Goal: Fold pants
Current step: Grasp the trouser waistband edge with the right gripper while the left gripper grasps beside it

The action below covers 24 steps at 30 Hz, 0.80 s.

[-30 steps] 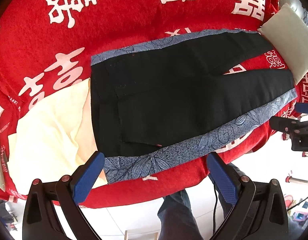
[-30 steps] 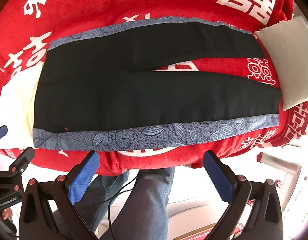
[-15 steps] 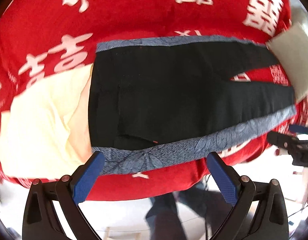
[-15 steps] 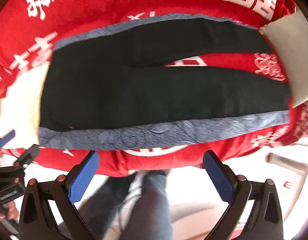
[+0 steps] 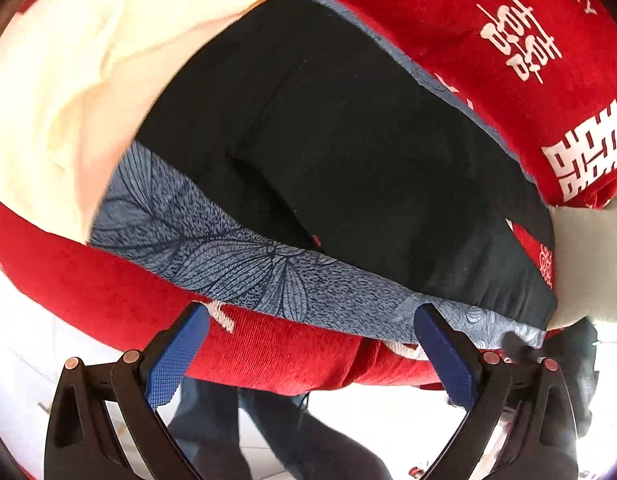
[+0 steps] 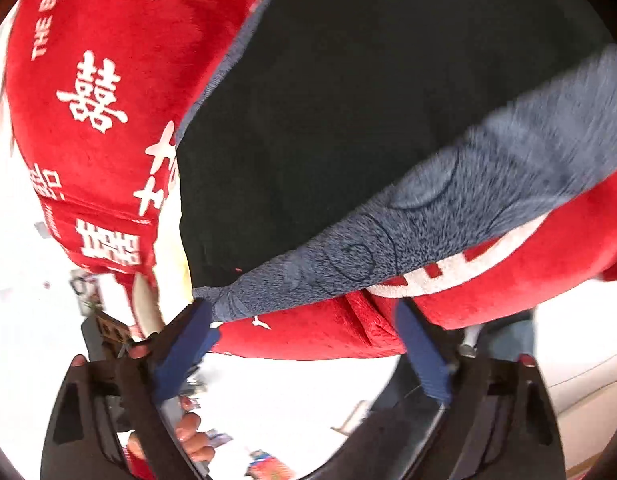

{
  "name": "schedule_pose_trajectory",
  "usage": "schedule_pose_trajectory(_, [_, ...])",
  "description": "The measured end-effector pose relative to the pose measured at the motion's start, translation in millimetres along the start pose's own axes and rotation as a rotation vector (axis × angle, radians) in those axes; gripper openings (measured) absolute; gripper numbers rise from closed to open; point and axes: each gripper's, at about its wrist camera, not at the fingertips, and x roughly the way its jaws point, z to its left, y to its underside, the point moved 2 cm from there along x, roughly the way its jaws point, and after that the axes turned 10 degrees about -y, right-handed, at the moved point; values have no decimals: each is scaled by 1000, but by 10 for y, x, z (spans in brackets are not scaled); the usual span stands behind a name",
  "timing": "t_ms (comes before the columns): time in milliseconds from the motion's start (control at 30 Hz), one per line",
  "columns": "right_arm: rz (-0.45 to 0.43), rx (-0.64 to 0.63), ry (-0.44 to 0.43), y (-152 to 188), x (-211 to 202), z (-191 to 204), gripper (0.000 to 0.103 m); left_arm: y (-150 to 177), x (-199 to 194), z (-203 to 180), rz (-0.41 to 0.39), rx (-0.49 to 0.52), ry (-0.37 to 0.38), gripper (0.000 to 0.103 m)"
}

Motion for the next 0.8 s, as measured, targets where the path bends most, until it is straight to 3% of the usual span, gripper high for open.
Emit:
schedule_pose_trajectory(367, [-61, 91, -254, -161, 249, -466, 78, 121, 240, 122, -3, -59, 81, 103])
schedule_pose_trajectory(433, [-68, 127, -271, -193, 286, -500, 57, 141, 260, 130, 3, -73, 93, 103])
schedule_pose_trajectory(467, [-62, 147, -284, -206, 310, -514, 35, 150, 266, 145, 4, -81, 96, 103])
schedule_pose_trajectory(533, [-46, 169, -299, -223, 351, -493, 16, 153, 269, 170, 8, -104, 113, 103])
schedule_pose_trajectory(800, [-25, 67, -388, -251, 102, -101, 15, -83, 260, 332, -17, -271, 212, 103])
